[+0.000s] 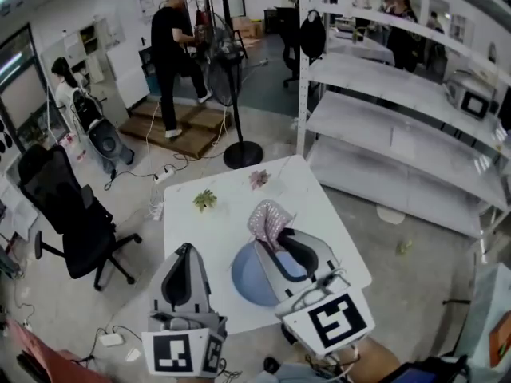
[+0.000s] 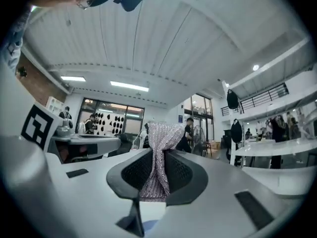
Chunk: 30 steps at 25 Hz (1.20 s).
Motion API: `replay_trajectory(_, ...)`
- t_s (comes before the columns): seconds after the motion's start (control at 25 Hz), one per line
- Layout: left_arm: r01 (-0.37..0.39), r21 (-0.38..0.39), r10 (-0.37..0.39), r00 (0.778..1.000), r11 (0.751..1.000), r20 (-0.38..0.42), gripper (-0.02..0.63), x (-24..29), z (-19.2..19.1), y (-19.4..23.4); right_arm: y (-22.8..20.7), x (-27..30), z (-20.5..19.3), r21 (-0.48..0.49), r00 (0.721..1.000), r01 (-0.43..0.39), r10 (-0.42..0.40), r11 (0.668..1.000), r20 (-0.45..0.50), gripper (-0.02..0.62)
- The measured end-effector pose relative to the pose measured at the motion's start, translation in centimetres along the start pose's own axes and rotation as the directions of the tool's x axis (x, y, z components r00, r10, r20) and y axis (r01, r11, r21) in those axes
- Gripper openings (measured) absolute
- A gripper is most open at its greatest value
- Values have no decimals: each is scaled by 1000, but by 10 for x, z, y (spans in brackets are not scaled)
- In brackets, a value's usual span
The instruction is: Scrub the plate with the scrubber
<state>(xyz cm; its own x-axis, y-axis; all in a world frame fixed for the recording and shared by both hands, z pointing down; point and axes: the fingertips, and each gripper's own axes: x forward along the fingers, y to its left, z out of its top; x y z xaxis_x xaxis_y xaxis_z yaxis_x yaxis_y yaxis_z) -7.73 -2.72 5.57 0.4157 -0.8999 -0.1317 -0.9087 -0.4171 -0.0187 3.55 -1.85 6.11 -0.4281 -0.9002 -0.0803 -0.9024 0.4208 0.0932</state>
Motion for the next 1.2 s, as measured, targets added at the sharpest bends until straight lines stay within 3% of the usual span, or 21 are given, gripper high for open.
replay_trajectory(0.28, 21, 34, -24, 997, 999, 76, 6, -16, 31, -10, -3, -28, 20, -81, 994, 105, -102, 991, 48, 86)
replay_trajectory(1.2, 48, 74, -55, 993, 996, 101, 7, -20, 41, -28, -3, -35, 19, -124, 995, 102, -99, 987, 35, 78)
